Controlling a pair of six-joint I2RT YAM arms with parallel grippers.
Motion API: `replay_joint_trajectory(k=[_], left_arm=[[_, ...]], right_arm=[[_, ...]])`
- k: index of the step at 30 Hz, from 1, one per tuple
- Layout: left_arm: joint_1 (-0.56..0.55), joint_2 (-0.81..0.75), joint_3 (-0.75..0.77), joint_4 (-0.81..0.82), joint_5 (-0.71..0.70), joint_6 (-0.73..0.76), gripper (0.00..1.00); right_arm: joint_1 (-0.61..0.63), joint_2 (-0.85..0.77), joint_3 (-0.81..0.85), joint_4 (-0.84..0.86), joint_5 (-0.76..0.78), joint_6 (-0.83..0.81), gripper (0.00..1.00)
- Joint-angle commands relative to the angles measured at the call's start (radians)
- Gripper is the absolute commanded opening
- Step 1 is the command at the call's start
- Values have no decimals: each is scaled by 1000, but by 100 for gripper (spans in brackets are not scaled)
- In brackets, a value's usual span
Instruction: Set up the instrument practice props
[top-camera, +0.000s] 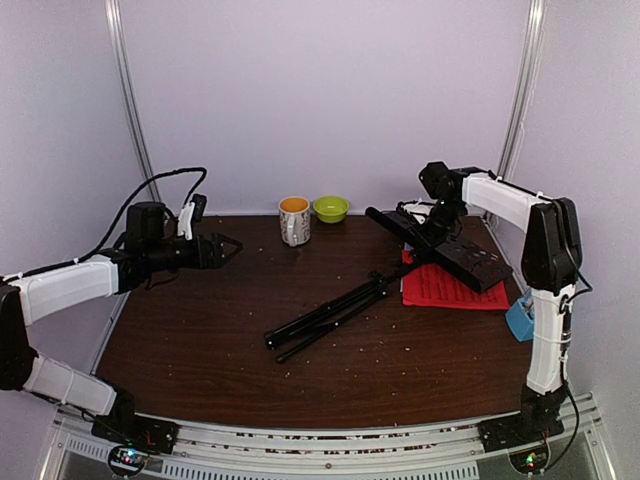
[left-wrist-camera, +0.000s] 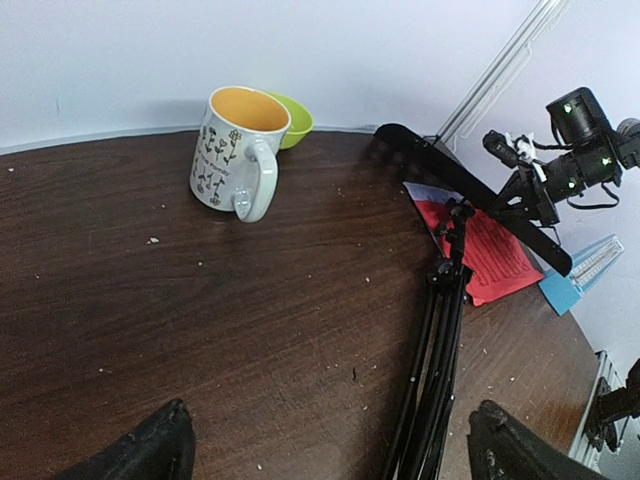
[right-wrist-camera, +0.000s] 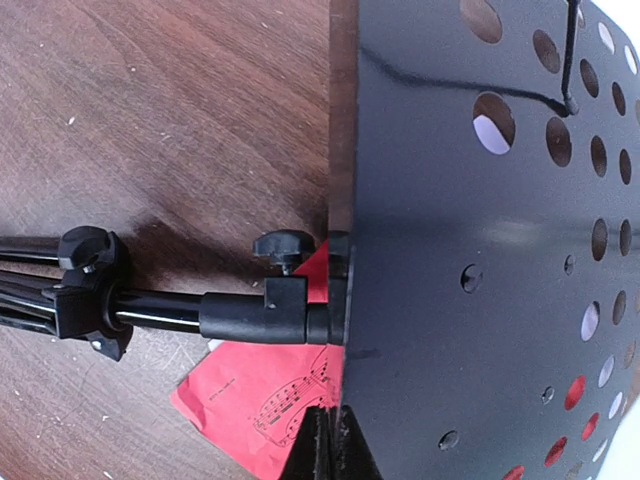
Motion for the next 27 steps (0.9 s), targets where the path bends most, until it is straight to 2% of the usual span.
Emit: replay_joint_trajectory(k=[1, 14, 27], left_arm=[[-5, -53, -15, 22, -24, 5, 98], [-41, -148, -37, -10, -77, 57, 98], [-247, -164, -106, 72, -317, 123, 98]], right_arm=[[53, -194, 69, 94, 162, -35, 0], [244, -460, 80, 274, 445, -134, 0], [511, -698, -71, 615, 604, -394, 0]])
